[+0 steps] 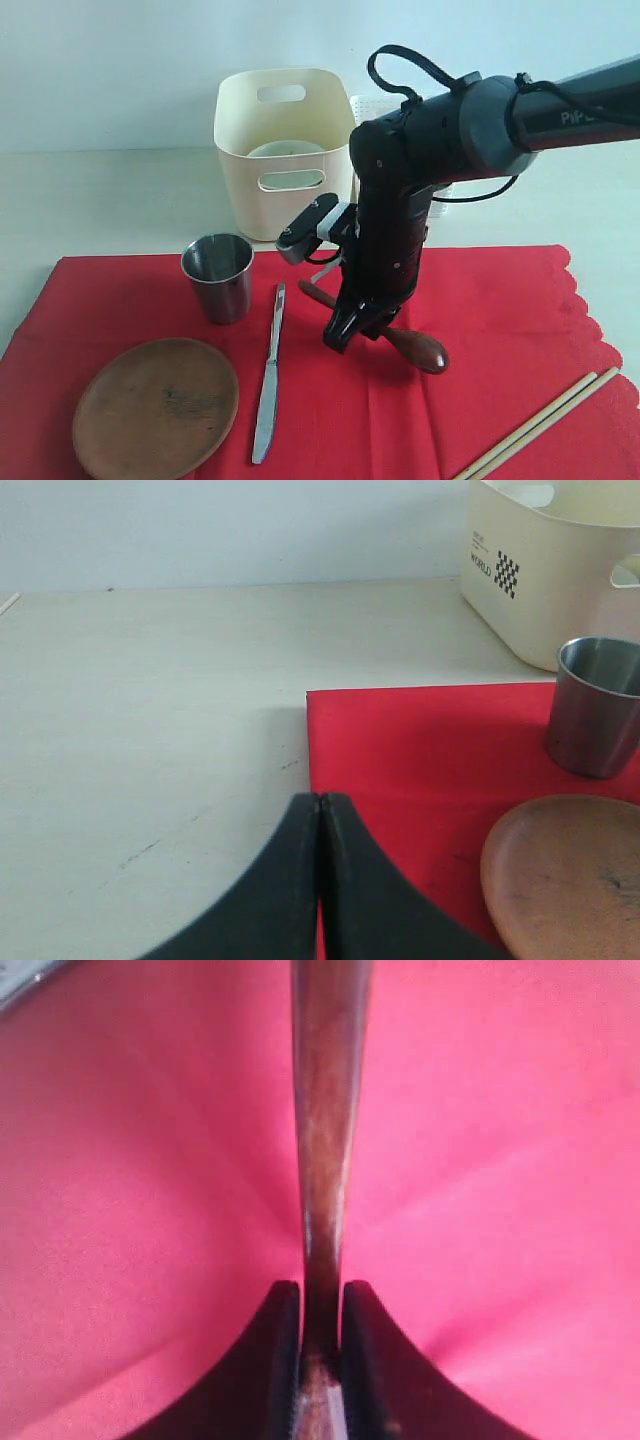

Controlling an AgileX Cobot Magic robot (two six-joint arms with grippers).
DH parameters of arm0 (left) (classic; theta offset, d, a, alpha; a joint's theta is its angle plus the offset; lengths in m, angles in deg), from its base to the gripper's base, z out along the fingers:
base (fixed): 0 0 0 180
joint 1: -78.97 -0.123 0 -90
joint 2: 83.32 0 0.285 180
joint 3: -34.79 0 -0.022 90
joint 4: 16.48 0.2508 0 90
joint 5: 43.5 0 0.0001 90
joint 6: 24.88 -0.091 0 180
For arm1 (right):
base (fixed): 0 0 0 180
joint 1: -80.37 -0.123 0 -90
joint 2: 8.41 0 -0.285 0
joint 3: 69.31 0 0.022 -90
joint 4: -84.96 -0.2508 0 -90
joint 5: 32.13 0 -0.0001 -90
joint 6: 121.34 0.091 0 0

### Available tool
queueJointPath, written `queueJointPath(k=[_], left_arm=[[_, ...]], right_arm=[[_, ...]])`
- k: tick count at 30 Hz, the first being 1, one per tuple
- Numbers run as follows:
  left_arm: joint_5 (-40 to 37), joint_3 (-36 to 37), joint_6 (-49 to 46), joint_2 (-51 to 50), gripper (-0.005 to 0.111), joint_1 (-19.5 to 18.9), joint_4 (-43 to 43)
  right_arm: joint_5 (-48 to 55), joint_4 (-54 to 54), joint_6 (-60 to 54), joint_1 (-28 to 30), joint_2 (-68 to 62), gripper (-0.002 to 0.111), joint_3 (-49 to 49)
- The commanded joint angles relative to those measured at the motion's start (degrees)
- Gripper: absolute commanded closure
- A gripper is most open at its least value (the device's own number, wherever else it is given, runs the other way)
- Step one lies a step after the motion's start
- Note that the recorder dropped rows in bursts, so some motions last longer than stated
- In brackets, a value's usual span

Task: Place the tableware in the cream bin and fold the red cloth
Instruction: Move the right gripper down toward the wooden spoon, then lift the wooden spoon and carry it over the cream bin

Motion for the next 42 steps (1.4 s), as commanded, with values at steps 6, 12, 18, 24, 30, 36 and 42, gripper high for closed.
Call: queueJointPath(k=[6,12,18,24,30,36,42], left_arm=[[0.5,0.1,0.0,0.3,0.107,0.0,-0.6],[0.5,0.1,0.0,0.3,0.107,0.0,-0.6],[0.5,0.1,0.0,0.3,0.107,0.0,-0.6],[0.5,0.1,0.0,0.3,0.107,0.0,-0.6],[0.5,0.1,0.0,0.3,0.107,0.0,-0.6],[0.5,0.1,0.0,0.3,0.107,0.0,-0.6],[0.5,0.1,0.0,0.3,0.107,0.0,-0.6]], right_arm=[[-1.0,-1.3,0.3,0.1,8.7,0.108,0.7],[-3.8,-10.3,-0.2,0.1,15.7,0.108,0.7],[-5.2,-26.4,-10.5,0.1,22.2,0.108,0.7],[-9.1,-40.0,-22.9,0.1,26.2,0.108,0.7],[-22.3,-45.7,-27.9,0.1,26.4,0.108,0.7],[-38.5,-45.5,-27.9,0.2,26.0,0.108,0.7],[-49.8,-44.8,-31.0,0.2,22.3,0.108,0.7]])
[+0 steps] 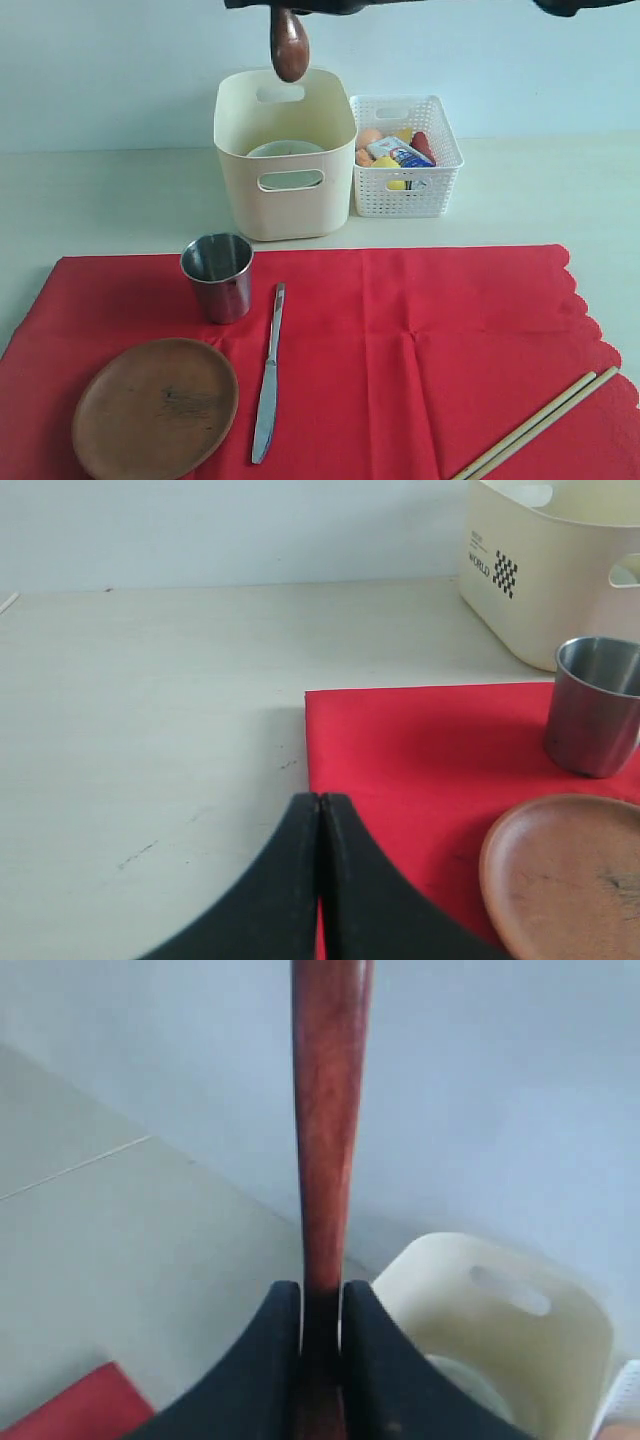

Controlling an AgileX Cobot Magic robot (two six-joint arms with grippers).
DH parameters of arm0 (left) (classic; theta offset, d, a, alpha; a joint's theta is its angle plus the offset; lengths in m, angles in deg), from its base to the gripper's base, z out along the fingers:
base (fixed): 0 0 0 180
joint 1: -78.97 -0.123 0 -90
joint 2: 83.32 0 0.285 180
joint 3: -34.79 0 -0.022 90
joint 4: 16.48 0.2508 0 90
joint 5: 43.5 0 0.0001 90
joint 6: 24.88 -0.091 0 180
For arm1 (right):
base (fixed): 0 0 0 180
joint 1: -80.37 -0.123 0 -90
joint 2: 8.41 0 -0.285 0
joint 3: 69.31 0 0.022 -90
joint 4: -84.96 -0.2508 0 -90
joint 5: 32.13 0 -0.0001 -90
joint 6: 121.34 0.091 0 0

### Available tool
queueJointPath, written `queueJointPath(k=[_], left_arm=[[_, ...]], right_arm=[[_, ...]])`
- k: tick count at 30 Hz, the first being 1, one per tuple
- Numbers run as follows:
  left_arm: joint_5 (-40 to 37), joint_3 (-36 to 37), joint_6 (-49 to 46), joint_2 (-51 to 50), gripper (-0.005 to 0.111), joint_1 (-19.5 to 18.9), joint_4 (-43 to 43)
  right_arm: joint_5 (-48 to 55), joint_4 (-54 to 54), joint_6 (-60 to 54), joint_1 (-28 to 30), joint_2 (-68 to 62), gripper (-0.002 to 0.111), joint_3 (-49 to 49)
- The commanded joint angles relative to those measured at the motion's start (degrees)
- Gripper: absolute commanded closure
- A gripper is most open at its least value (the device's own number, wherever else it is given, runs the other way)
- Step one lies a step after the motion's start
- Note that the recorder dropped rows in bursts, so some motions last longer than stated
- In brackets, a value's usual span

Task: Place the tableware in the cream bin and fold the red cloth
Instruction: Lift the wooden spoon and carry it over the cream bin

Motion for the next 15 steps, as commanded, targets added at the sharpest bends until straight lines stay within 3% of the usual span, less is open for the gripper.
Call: queueJointPath(k=[1,15], left_arm=[[0.5,0.1,0.0,0.3,0.107,0.0,-0.6],[0.5,0.1,0.0,0.3,0.107,0.0,-0.6]], right_arm=[[-8.1,0.2,-4.3,0.2,-3.6,0.108,0.4],[-8.5,0.8,-6.5,6.2,-20.2,0.108,11.8]])
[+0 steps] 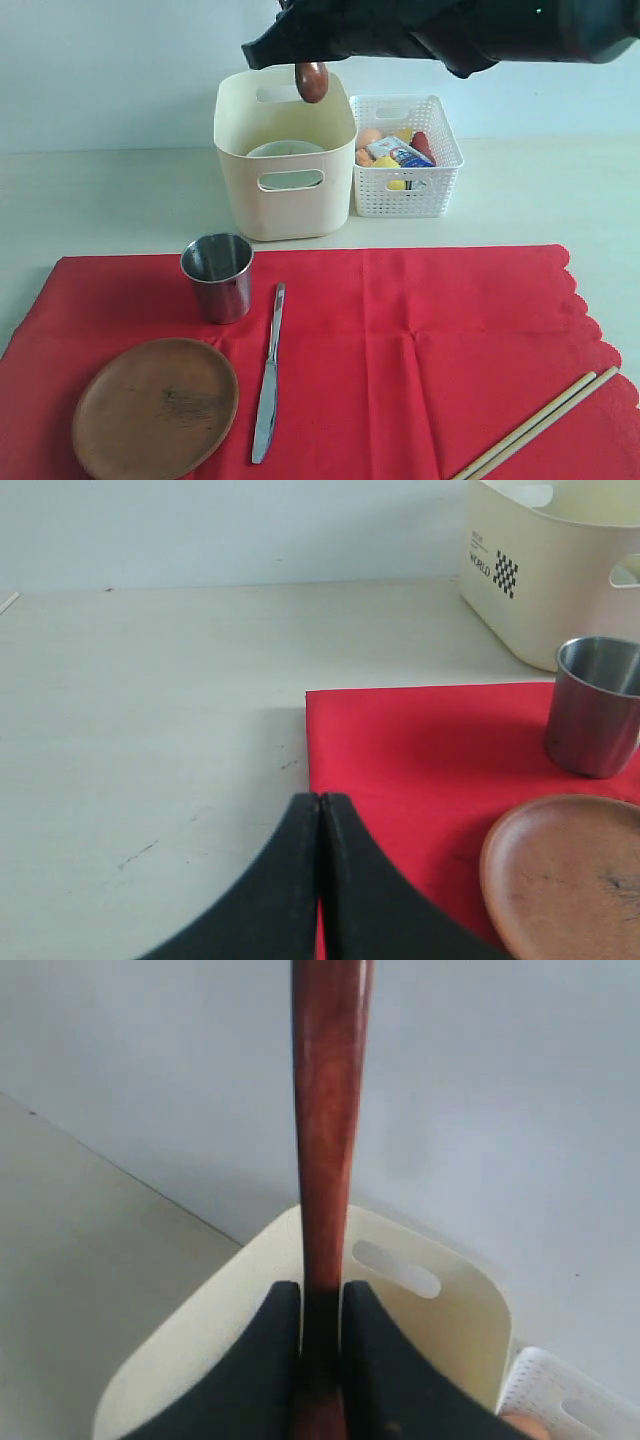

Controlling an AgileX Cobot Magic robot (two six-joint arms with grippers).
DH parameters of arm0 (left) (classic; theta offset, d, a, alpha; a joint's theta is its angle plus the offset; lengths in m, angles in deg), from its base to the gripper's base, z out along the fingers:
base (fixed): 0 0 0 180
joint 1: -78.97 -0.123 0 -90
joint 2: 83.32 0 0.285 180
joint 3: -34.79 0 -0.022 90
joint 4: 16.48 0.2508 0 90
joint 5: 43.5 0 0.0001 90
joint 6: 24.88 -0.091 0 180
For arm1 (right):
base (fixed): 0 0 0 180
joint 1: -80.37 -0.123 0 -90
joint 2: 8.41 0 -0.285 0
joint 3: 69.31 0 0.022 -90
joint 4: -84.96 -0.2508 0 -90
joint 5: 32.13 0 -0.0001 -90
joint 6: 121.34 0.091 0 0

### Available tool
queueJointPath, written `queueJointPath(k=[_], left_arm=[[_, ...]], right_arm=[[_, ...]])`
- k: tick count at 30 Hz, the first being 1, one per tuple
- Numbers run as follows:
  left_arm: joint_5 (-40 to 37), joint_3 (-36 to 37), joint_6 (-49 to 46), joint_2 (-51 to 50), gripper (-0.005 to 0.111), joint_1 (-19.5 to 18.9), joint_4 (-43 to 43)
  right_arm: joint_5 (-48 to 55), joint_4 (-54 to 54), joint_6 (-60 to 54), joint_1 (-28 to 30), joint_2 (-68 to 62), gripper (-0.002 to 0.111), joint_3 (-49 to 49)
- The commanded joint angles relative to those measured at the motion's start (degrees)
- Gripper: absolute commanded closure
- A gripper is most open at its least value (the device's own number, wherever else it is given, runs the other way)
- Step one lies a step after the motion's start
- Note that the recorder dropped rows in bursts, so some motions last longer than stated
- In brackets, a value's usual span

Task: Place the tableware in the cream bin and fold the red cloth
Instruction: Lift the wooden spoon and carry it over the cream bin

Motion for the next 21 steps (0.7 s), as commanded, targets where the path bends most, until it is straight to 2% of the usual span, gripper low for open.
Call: queueJointPath(k=[1,11,21], left_arm=[[0.5,0.1,0.0,0.3,0.107,0.0,-0.6],[0.5,0.1,0.0,0.3,0.107,0.0,-0.6],[0.5,0.1,0.0,0.3,0.107,0.0,-0.6]], right_arm=[[0.0,0.4,-0.1,2.7,-5.1,0.108,4.4],[4.4,0.4,-0.2,3.2,-15.1,0.108,12.7],[6.5,0.5,-2.7,3.2,-19.4,0.108,13.5]])
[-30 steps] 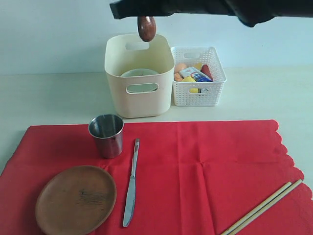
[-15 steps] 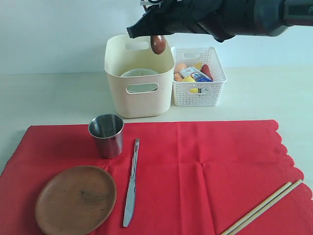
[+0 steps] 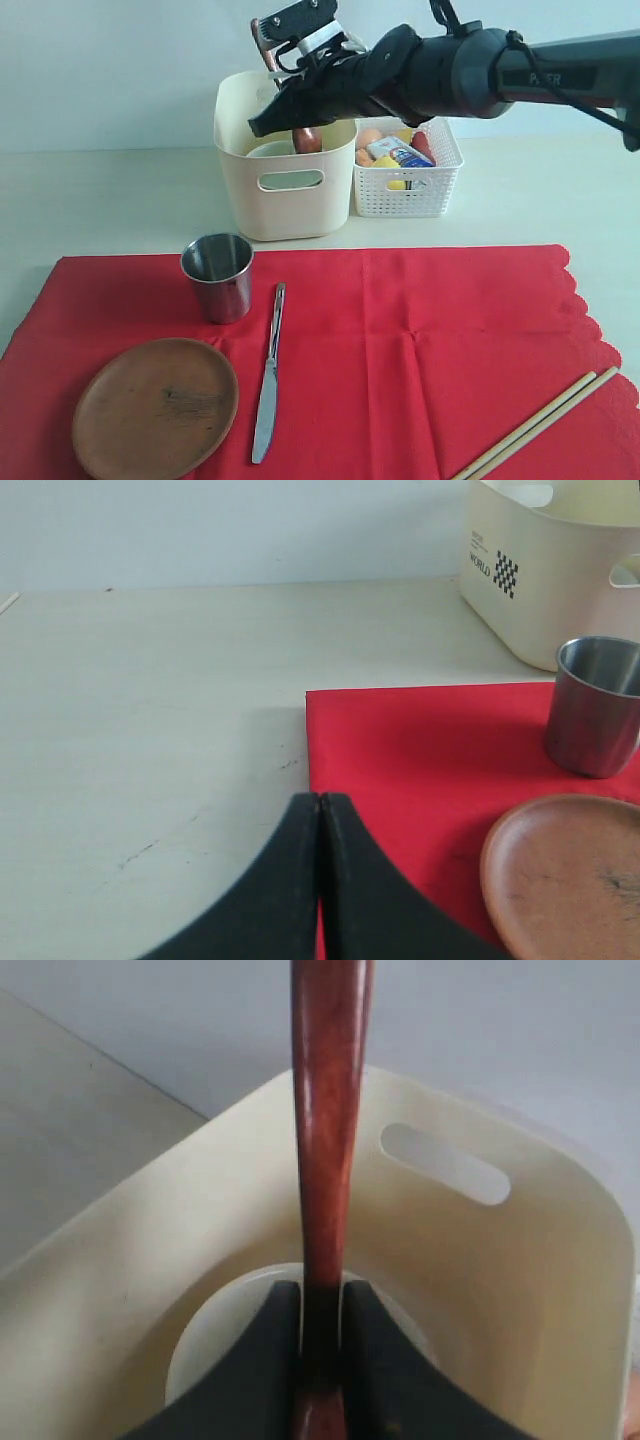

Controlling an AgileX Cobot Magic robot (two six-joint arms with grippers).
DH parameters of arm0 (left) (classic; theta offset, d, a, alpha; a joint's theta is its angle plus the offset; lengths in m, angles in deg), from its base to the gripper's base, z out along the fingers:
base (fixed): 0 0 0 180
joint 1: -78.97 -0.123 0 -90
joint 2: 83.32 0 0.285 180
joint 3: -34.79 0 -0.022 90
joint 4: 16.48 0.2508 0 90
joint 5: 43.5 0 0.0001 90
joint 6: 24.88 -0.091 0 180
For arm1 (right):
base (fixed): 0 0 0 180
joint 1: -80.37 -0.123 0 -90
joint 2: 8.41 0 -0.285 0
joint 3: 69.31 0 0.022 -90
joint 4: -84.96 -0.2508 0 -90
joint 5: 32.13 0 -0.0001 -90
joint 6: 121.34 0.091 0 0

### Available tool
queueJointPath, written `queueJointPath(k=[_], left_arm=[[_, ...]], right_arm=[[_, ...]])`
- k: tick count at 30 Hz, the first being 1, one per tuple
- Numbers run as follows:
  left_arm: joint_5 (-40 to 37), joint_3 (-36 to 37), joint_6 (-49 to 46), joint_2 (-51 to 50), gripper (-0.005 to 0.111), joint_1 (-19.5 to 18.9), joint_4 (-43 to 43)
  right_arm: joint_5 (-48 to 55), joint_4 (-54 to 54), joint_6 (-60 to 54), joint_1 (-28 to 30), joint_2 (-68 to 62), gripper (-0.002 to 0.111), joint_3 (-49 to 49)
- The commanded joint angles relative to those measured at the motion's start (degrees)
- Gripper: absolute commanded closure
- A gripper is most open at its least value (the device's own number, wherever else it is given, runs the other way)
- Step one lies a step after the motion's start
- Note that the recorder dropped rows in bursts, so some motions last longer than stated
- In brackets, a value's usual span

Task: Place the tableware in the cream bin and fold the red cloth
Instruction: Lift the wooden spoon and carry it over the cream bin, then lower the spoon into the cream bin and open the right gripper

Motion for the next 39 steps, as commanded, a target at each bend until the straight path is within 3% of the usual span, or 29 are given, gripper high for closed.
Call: queueJointPath(k=[1,11,18,25,35,39], left_arm=[[0.5,0.1,0.0,0.3,0.107,0.0,-0.6],[0.5,0.1,0.0,0.3,0.107,0.0,-0.6],[0.5,0.1,0.0,0.3,0.107,0.0,-0.6],[0.5,0.1,0.0,0.3,0.107,0.0,-0.6],[0.5,0.1,0.0,0.3,0.107,0.0,-0.6],[0.5,0.1,0.0,0.3,0.107,0.0,-0.6]], right_arm=[[0.5,0.5,-1.1,0.2,-1.6,0.107,0.4],[1.1,0.5,-1.5,0.2,-2.2,0.073,0.4],[3.4,0.5,0.1,0.2,-0.7,0.059,0.4],[10.2,0.7,1.1,0.5,3.7,0.057,0.4],[24.7,13.2,18.0,2.0,10.0,0.057,0.4],[31.5,14.7,20.0,2.0,12.0,0.057,0.4]])
